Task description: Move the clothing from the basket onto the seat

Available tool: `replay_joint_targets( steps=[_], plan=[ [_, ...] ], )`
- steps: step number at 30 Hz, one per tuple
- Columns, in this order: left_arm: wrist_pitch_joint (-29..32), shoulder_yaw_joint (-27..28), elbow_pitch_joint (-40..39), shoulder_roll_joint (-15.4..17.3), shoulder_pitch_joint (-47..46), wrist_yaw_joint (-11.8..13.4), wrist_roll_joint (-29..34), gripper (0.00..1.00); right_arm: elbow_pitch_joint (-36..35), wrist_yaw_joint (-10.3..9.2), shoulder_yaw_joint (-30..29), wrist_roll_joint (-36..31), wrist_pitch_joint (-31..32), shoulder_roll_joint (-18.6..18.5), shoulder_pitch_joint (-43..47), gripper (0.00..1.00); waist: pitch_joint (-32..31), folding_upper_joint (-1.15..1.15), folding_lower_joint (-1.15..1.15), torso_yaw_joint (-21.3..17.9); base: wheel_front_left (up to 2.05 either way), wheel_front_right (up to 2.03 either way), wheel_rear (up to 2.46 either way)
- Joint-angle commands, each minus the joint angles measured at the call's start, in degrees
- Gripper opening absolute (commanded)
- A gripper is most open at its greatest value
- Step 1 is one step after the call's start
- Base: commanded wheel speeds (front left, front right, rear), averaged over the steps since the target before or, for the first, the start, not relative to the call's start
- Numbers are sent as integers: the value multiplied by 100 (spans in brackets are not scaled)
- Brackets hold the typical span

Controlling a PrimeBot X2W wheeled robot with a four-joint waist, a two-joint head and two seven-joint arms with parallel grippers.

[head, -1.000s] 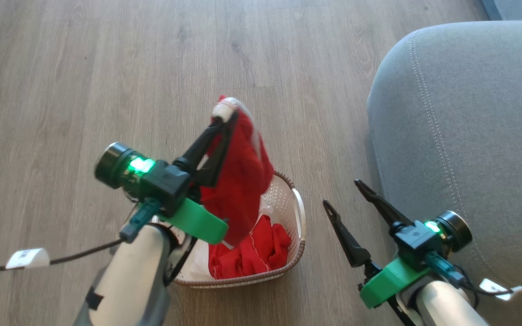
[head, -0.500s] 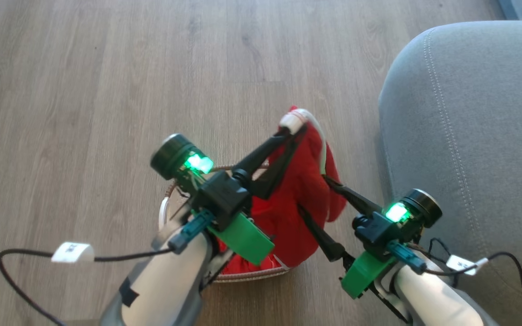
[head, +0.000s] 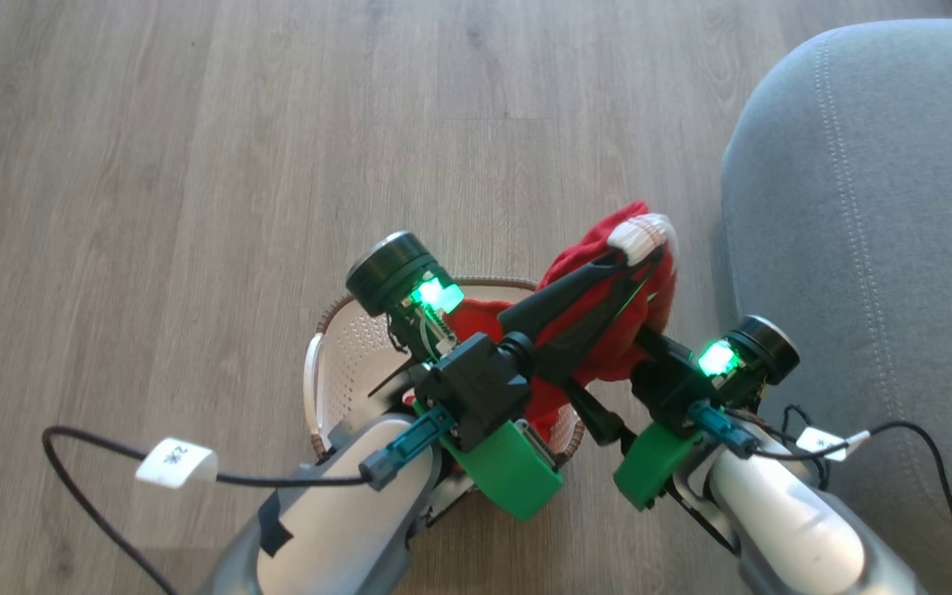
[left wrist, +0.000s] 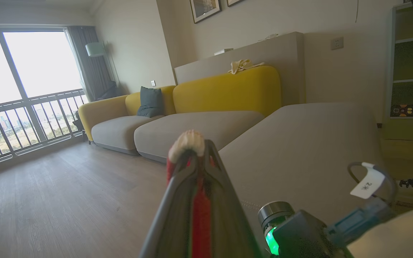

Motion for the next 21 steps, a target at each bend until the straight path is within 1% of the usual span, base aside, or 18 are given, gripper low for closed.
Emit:
replay_joint_targets(
  steps=[1,2,6,12,18,21],
  plan=[
    [-55,151,-266,-10,-311,43,-43,0,-155,-1,1,49,-38,99,-153,37,18,0,0,34,0,0,0],
    [-55,124,-280,-10,-322,56,-52,0,-177,-1,-76,93,-38,140,-160,0,24,0,0,50,0,0,0],
    [-55,182,-296,-10,-307,142,-67,0,-312,-1,-494,246,-38,304,-90,0,35,0,0,106,0,0,0],
    [-55,546,-148,-10,-99,195,-11,0,-522,-1,-1085,573,-38,494,97,0,-42,0,0,115,0,0,0],
    [-55,976,29,-10,235,167,8,0,-792,-1,-1661,888,-38,625,266,0,-123,0,0,96,0,0,0],
    [-55,1094,153,-10,396,121,33,0,-956,-1,-1936,1029,-38,683,306,0,-156,0,0,88,0,0,0]
  ],
)
